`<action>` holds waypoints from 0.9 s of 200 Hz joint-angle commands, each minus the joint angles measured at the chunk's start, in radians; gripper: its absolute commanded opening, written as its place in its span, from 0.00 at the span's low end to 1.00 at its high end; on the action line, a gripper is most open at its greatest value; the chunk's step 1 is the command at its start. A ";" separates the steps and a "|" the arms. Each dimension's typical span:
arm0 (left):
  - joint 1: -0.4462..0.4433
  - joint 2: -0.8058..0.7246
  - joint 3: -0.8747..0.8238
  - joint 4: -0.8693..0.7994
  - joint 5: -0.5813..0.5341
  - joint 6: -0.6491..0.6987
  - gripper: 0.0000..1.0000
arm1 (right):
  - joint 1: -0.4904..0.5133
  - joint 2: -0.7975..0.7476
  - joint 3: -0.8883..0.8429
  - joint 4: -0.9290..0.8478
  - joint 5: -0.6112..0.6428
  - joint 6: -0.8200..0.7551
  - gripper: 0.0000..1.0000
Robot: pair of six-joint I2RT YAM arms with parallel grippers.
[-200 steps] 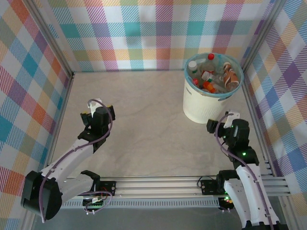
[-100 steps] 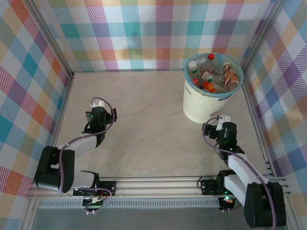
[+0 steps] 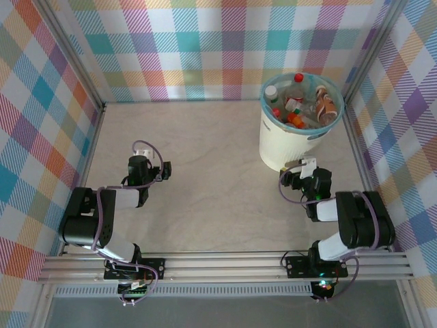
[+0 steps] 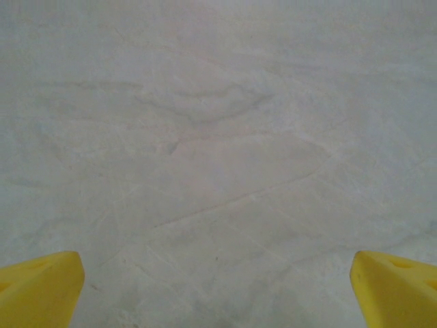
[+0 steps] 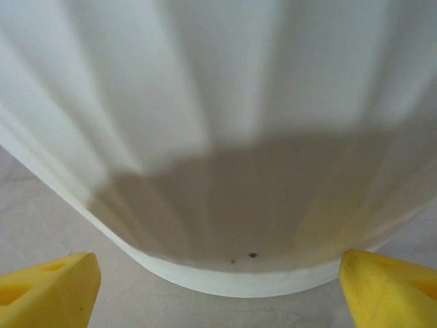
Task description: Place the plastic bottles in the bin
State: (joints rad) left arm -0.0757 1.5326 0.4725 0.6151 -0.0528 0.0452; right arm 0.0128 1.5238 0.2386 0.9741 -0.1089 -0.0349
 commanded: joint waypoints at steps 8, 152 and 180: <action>0.017 0.011 0.005 0.078 0.012 -0.013 1.00 | -0.008 0.006 0.065 0.054 0.087 0.044 0.94; 0.017 0.011 0.003 0.079 -0.001 -0.015 1.00 | -0.003 0.008 0.147 -0.100 0.203 0.088 1.00; 0.017 0.012 0.005 0.078 -0.001 -0.016 1.00 | -0.002 0.008 0.146 -0.100 0.203 0.086 1.00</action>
State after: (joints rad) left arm -0.0692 1.5326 0.4725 0.6586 -0.0528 0.0414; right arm 0.0143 1.5330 0.3653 0.8654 0.0494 0.0376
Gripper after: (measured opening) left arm 0.998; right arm 0.996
